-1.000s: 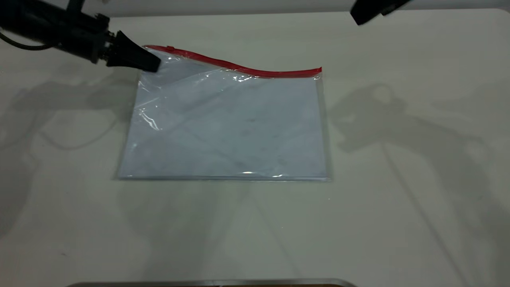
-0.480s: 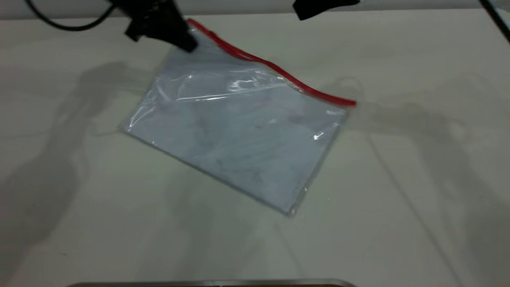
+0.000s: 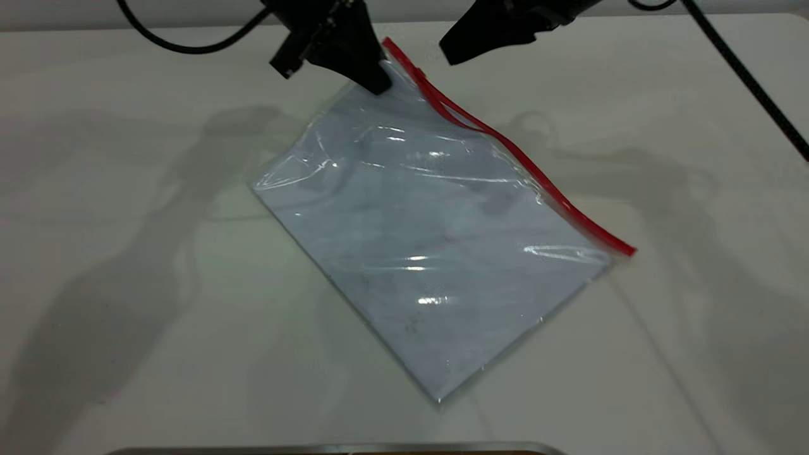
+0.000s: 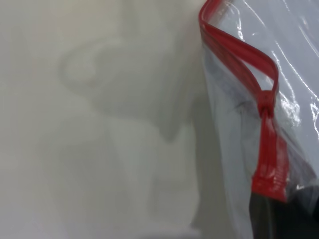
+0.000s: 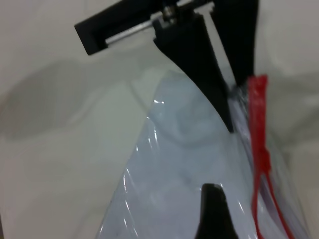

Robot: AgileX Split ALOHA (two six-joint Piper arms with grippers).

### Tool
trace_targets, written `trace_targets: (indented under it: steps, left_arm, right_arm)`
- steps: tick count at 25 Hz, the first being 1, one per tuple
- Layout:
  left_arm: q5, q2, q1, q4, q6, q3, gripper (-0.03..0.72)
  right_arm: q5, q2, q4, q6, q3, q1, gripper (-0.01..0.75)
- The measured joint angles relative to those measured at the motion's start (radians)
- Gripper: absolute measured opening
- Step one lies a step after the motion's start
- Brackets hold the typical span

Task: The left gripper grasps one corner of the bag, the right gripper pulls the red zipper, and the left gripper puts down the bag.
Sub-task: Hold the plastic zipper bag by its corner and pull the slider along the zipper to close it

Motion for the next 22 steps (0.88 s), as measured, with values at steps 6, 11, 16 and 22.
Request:
trace_targets:
  steps: [6, 11, 16, 22]
  left_arm:
    - [0.0, 0.0, -0.017, -0.049, 0.002, 0.0, 0.053]
    - [0.0, 0.0, -0.017, -0.112, 0.002, 0.0, 0.053]
    - [0.0, 0.0, -0.017, -0.12, 0.003, 0.0, 0.053]
    - [0.0, 0.0, -0.017, -0.132, 0.003, 0.0, 0.053]
  right_arm:
    - [-0.019, 0.003, 0.006, 0.0, 0.0, 0.015, 0.558]
    - [-0.085, 0.003, 0.01, 0.0, 0.0, 0.016, 0.558]
    - [-0.1, 0.003, 0.01, 0.0, 0.0, 0.016, 0.556]
    - [-0.1, 0.003, 0.01, 0.0, 0.0, 0.016, 0.437]
